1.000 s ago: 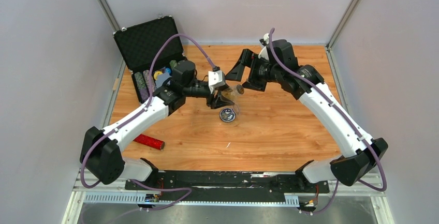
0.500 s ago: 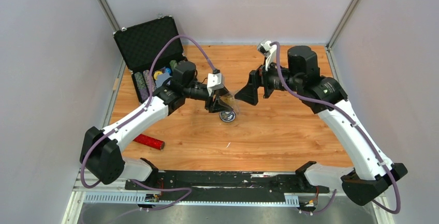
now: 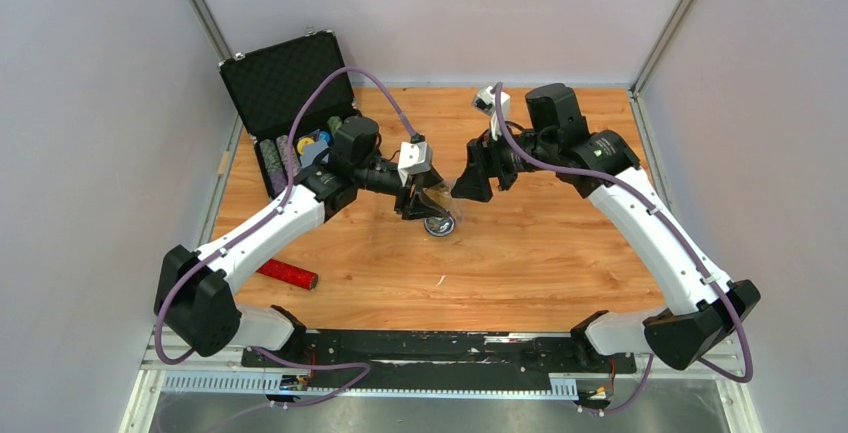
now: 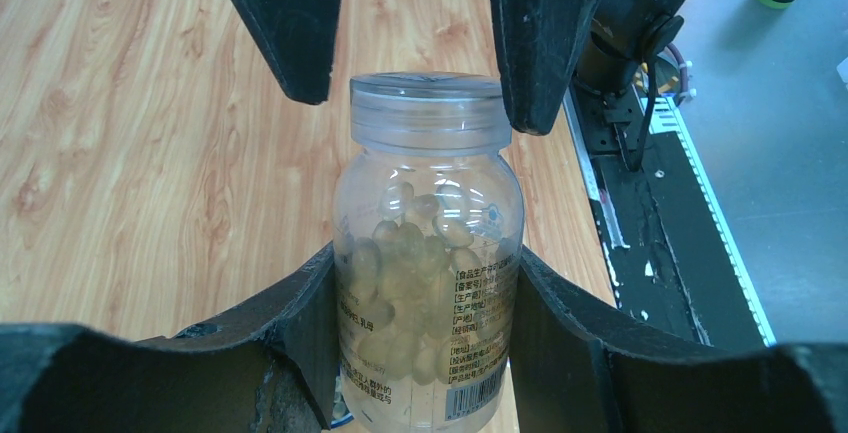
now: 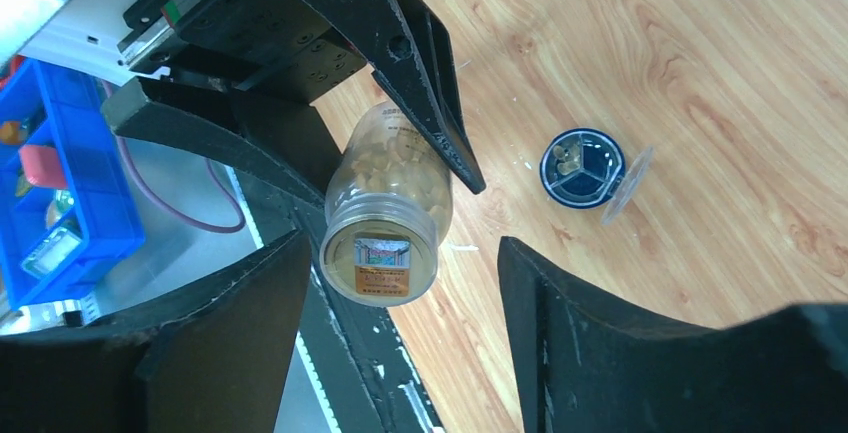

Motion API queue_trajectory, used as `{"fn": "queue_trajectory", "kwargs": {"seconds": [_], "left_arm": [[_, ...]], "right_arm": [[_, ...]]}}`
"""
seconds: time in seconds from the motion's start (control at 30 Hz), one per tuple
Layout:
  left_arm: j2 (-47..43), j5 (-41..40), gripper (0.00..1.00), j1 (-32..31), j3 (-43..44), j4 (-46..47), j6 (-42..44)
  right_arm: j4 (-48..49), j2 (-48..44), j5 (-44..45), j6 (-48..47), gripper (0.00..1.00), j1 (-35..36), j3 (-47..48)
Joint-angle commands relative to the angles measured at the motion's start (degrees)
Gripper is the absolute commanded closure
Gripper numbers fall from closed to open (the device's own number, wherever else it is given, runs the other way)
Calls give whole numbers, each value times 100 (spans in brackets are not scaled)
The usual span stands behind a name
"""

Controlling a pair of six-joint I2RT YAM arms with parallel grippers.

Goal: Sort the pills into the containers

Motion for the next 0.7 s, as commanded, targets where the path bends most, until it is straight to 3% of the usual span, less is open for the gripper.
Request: {"fn": "queue_trajectory", "kwargs": {"seconds": [0.0, 0.3, 0.43, 0.67], "left_arm": [[-63, 122, 95, -8, 296, 52, 101], [-39, -270, 96, -4, 304, 115, 117], [-47, -675, 96, -4, 272, 99, 164], [-72, -988, 96, -4, 171, 189, 179]], "right_arm": [[201, 46, -155, 381, 36, 13, 62], [648, 87, -502, 1463, 69, 100, -435], [821, 77, -123, 2269, 97, 186, -473], [313, 391, 972, 4390, 100, 14, 46]]}}
